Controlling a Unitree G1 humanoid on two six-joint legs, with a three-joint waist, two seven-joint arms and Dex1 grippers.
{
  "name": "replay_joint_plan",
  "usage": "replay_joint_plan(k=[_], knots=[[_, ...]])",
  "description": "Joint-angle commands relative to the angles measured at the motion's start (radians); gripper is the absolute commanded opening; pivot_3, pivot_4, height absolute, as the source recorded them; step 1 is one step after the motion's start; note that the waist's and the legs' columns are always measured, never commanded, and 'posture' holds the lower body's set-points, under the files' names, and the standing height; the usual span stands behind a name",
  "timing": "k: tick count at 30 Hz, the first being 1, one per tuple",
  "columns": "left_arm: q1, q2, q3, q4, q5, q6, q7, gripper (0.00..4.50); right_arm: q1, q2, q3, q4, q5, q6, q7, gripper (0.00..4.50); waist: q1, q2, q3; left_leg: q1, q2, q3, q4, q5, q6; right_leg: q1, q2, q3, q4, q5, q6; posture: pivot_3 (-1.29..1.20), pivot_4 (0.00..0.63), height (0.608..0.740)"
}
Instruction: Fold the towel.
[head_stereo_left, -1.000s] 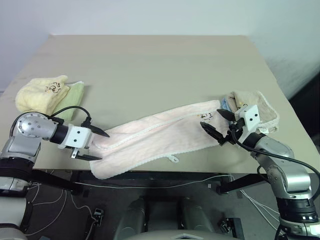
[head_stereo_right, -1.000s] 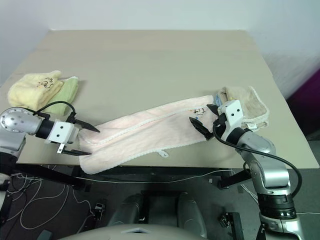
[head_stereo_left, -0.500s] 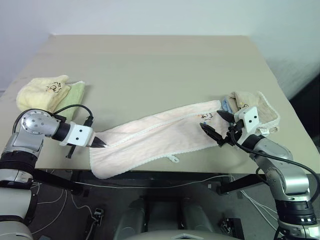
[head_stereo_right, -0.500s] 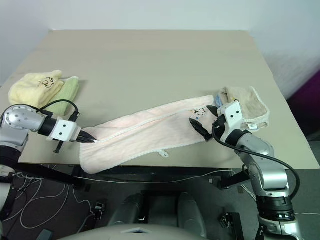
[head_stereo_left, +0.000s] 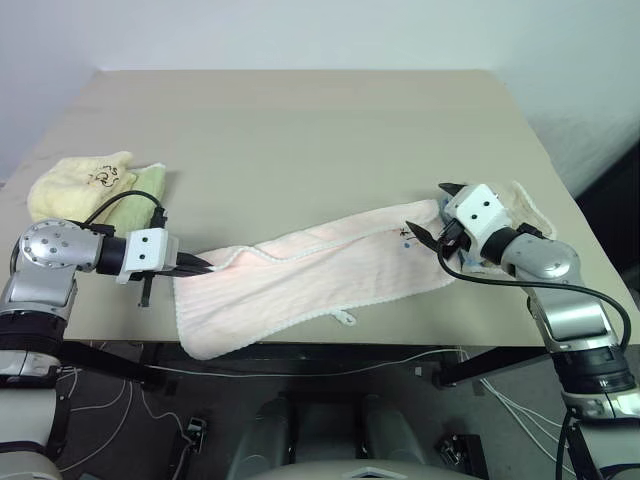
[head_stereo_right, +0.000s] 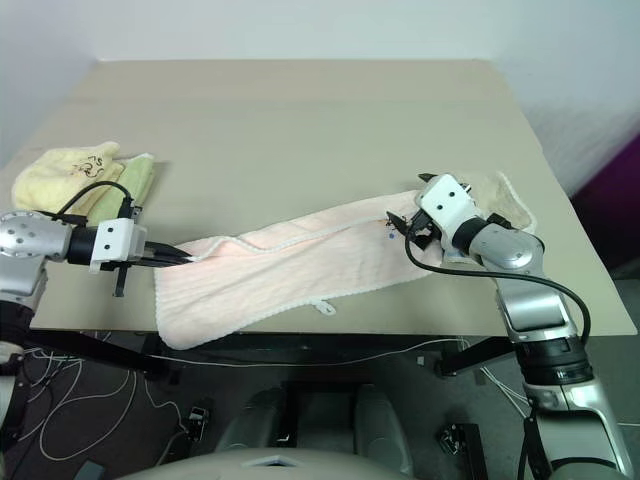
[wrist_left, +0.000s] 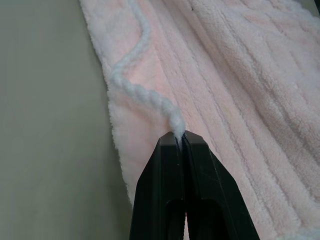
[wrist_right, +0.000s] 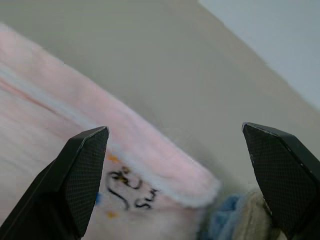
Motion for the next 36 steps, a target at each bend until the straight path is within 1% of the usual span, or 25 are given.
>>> replay_joint_plan(k=[1, 6, 10, 15, 18, 19, 20, 23, 28, 30, 36], knots=[[0.039, 0.011, 0.042, -0.050, -0.014, -0.012, 0.042, 0.07, -0.079, -0.052, 0.065, 0.162, -0.165, -0.186, -0.039, 4.50, -0.002, 0.000, 0.000, 0.000, 0.000, 0.000, 0.000, 0.000, 0.000, 0.000, 0.000, 0.000, 0.000, 0.000, 0.000, 0.00, 0.150, 0.740], [0.079, 0.001, 0.053, -0.079, -0.018, -0.011, 0.078, 0.07, -0.173, -0.088, 0.131, 0.353, -0.309, -0.363, -0.097, 4.50, -0.007, 0.000, 0.000, 0.000, 0.000, 0.000, 0.000, 0.000, 0.000, 0.000, 0.000, 0.000, 0.000, 0.000, 0.000, 0.00, 0.150, 0.740], [0.100, -0.004, 0.055, -0.081, -0.017, -0.021, 0.094, 0.07, -0.240, -0.087, 0.158, 0.473, -0.371, -0.449, -0.136, 4.50, -0.010, 0.001, 0.000, 0.000, 0.000, 0.000, 0.000, 0.000, 0.000, -0.001, 0.000, 0.000, 0.000, 0.000, 0.000, 0.00, 0.150, 0.740], [0.107, -0.012, 0.054, -0.069, -0.014, -0.034, 0.104, 0.07, -0.295, -0.071, 0.188, 0.570, -0.430, -0.522, -0.179, 4.50, -0.009, 0.001, 0.000, 0.000, 0.000, 0.000, 0.000, 0.000, 0.000, 0.000, 0.000, 0.000, 0.000, 0.000, 0.000, 0.00, 0.150, 0.740], [0.116, -0.014, 0.056, -0.062, -0.018, -0.045, 0.108, 0.00, -0.311, -0.063, 0.206, 0.596, -0.453, -0.555, -0.186, 3.92, -0.010, 0.001, 0.000, 0.000, 0.000, 0.000, 0.000, 0.000, 0.000, 0.000, 0.000, 0.000, 0.000, 0.000, 0.000, 0.00, 0.150, 0.740], [0.118, -0.014, 0.057, -0.061, -0.019, -0.047, 0.109, 0.00, -0.313, -0.062, 0.210, 0.601, -0.455, -0.562, -0.185, 3.56, -0.010, 0.001, 0.000, 0.000, 0.000, 0.000, 0.000, 0.000, 0.000, 0.000, 0.000, 0.000, 0.000, 0.000, 0.000, 0.00, 0.150, 0.740], [0.121, -0.013, 0.058, -0.060, -0.019, -0.050, 0.109, 0.00, -0.314, -0.062, 0.213, 0.605, -0.457, -0.568, -0.183, 3.32, -0.010, 0.001, 0.000, 0.000, 0.000, 0.000, 0.000, 0.000, 0.000, 0.000, 0.000, 0.000, 0.000, 0.000, 0.000, 0.00, 0.150, 0.740], [0.128, -0.012, 0.062, -0.053, -0.021, -0.057, 0.114, 0.00, -0.308, -0.062, 0.214, 0.602, -0.459, -0.576, -0.174, 2.34, -0.010, 0.001, 0.000, 0.000, 0.000, 0.000, 0.000, 0.000, 0.000, 0.000, 0.000, 0.000, 0.000, 0.000, 0.000, 0.00, 0.150, 0.740], [0.133, -0.012, 0.066, -0.050, -0.024, -0.060, 0.119, 0.00, -0.304, -0.062, 0.208, 0.583, -0.451, -0.574, -0.159, 0.60, -0.010, 0.001, 0.000, 0.000, 0.000, 0.000, 0.000, 0.000, 0.000, 0.000, 0.000, 0.000, 0.001, 0.000, 0.000, 0.00, 0.150, 0.740], [0.136, -0.013, 0.068, -0.049, -0.023, -0.061, 0.126, 0.00, -0.303, -0.063, 0.206, 0.573, -0.449, -0.577, -0.156, 0.02, -0.010, 0.001, 0.000, 0.000, 0.000, 0.000, 0.000, 0.000, 0.000, 0.000, 0.000, 0.000, 0.001, 0.000, 0.000, 0.00, 0.150, 0.740], [0.148, -0.029, 0.094, -0.063, -0.037, -0.044, 0.175, 0.00, -0.288, -0.066, 0.194, 0.523, -0.442, -0.573, -0.156, 0.02, -0.010, 0.001, 0.000, 0.000, 0.000, 0.000, 0.000, 0.000, 0.000, 0.000, 0.000, 0.001, 0.001, 0.000, 0.000, 0.00, 0.150, 0.740]])
